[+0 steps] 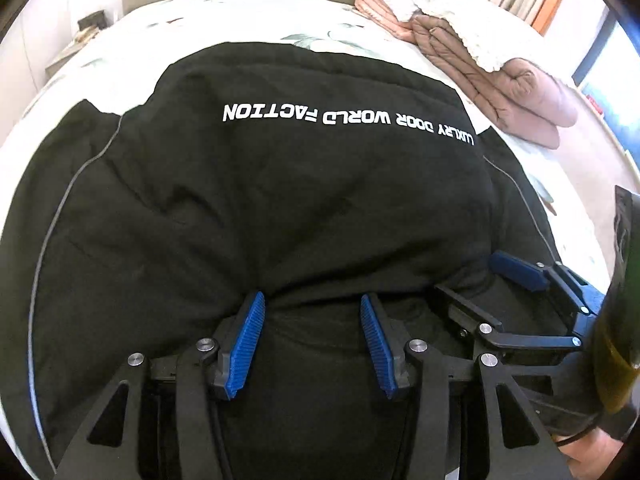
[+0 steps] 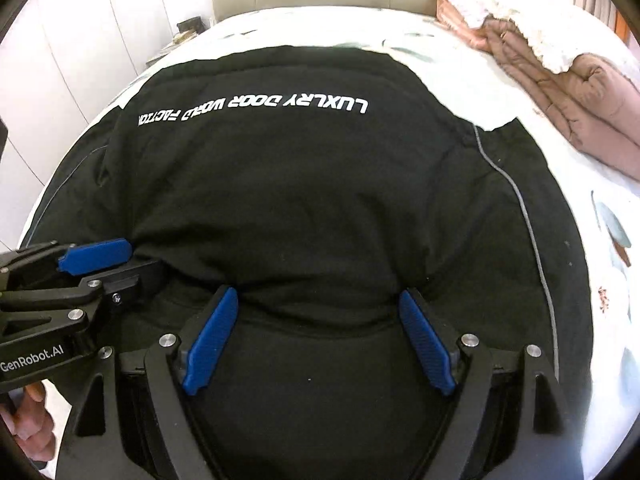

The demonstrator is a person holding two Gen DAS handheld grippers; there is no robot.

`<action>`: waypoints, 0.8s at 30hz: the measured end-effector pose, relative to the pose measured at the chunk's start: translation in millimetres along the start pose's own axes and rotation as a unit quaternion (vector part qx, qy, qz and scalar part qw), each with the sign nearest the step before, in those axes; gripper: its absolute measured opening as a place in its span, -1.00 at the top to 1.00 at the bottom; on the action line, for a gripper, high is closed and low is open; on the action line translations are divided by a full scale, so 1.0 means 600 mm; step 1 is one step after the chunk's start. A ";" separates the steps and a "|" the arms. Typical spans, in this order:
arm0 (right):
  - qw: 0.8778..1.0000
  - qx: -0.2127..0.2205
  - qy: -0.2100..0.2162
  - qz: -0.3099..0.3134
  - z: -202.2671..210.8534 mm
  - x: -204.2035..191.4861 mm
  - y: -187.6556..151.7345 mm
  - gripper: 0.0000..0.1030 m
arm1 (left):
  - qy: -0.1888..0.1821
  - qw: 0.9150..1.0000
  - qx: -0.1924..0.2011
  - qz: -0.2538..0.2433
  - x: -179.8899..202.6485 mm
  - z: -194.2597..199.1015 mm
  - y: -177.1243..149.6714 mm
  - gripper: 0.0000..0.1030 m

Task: Fold large clothes
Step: 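Smooth the folded jacket flat with both open grippers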

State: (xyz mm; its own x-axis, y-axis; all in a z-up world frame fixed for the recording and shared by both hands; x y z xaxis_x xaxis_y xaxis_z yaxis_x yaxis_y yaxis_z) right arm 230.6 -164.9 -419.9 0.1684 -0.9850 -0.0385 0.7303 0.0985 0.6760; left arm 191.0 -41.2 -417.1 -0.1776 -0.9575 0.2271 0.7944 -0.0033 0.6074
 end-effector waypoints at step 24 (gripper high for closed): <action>0.997 -0.006 0.045 -0.060 0.089 0.024 0.063 -0.72 | 0.024 0.995 0.052 0.081 -0.062 0.122 -0.010 -0.09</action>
State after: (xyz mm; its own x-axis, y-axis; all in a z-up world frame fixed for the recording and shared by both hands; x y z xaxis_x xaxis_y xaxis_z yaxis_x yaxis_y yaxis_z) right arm 225.4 -183.2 -355.9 0.1376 -0.9731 -0.1850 0.7563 -0.0174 0.6540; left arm 150.5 15.4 -373.6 -0.0231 -0.9557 0.2934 0.7452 0.1792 0.6423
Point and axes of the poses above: each gripper's, at about its wrist camera, not at the fingertips, and z roughly against the way its jaws point, x to its right, y to its top, the point moved 7 cm from there along -z, roughly the way its jaws point, and after that the axes turned 11 degrees about x, right-handed, at the moved point
